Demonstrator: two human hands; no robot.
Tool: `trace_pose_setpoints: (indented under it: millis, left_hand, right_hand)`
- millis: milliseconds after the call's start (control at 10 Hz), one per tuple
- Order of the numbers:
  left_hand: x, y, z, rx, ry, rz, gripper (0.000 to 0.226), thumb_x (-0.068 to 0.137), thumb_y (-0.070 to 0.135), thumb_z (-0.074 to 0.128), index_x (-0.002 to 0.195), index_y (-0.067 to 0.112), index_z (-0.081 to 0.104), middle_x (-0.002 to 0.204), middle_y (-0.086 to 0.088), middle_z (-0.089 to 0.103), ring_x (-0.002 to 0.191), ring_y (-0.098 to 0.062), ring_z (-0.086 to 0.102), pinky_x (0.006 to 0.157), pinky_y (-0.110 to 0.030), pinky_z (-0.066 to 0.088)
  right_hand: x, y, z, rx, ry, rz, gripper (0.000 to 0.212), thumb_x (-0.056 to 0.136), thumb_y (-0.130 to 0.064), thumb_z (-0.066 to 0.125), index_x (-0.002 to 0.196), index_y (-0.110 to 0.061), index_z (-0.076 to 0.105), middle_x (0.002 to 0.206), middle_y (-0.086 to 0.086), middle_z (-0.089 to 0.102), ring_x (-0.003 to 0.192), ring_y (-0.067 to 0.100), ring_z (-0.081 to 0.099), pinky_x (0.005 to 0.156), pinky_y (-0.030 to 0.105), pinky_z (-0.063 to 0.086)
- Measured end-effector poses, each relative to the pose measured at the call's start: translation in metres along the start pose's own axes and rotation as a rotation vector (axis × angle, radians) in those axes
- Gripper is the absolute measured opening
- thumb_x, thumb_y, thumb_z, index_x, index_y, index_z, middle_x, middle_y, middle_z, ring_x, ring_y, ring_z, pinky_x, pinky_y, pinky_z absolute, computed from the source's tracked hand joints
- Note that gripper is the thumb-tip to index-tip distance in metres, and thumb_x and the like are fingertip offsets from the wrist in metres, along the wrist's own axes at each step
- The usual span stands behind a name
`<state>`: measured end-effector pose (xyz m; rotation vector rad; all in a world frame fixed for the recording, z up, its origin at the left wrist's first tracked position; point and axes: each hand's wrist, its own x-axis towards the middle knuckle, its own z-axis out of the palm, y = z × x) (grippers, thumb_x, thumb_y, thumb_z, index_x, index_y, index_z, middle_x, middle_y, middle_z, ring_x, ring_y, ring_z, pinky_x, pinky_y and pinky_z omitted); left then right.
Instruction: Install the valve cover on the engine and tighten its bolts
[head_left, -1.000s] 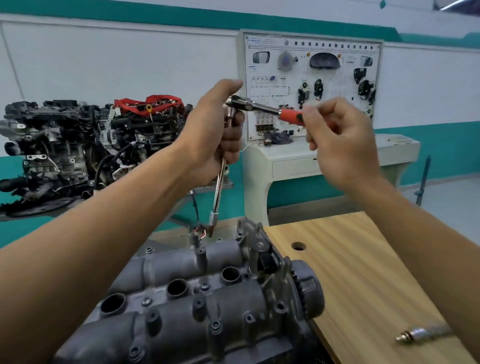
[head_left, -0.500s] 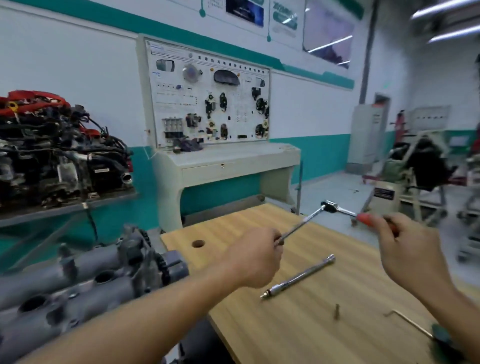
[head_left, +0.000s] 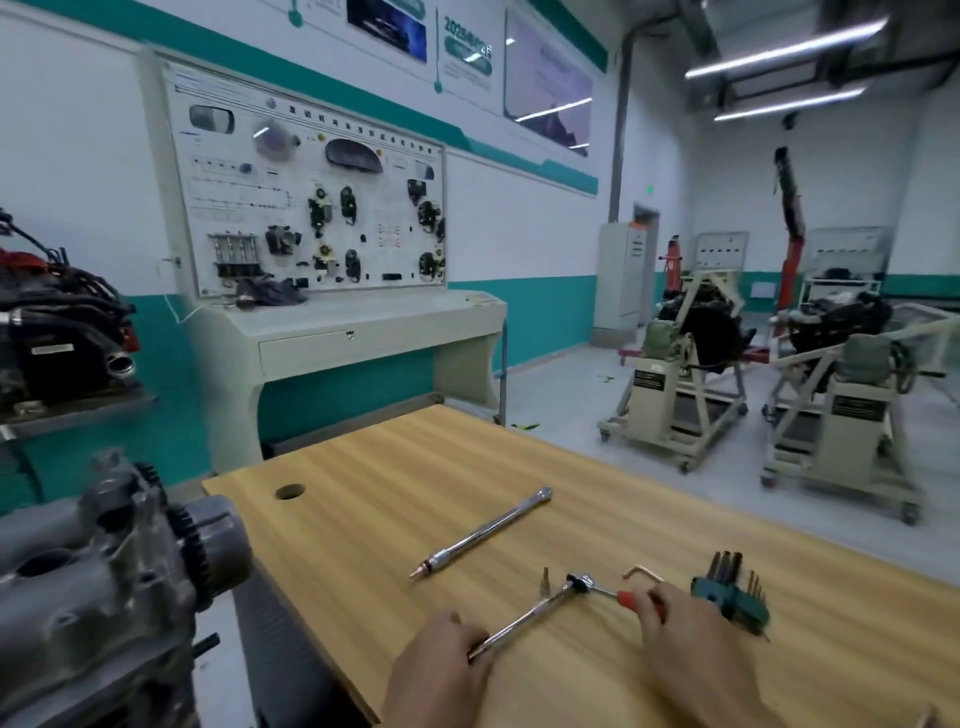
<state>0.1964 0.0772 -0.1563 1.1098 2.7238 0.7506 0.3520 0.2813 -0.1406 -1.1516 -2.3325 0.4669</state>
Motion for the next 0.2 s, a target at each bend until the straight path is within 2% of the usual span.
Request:
trace_pose_setpoints:
  millis: [100, 200]
  left_hand:
    - [-0.010, -0.001, -0.013, 0.008, -0.020, -0.024, 0.039, 0.093, 0.048, 0.058, 0.129, 0.032, 0.058, 0.128, 0.008, 0.049, 0.129, -0.012, 0.050, 0.100, -0.028, 0.044]
    - [-0.033, -0.010, -0.043, -0.013, -0.015, -0.015, 0.048, 0.092, 0.042, 0.064, 0.138, 0.034, 0.055, 0.133, 0.014, 0.049, 0.126, -0.006, 0.049, 0.104, -0.027, 0.043]
  right_hand:
    - [-0.003, -0.005, -0.001, -0.170, -0.054, 0.000, 0.048, 0.089, -0.069, 0.043, 0.072, -0.026, 0.059, 0.071, -0.012, 0.060, 0.070, 0.005, 0.057, 0.067, 0.026, 0.052]
    - [-0.004, -0.019, -0.022, -0.236, -0.061, -0.040, 0.040, 0.087, -0.064, 0.053, 0.075, -0.027, 0.062, 0.076, -0.015, 0.059, 0.073, 0.004, 0.057, 0.070, 0.024, 0.053]
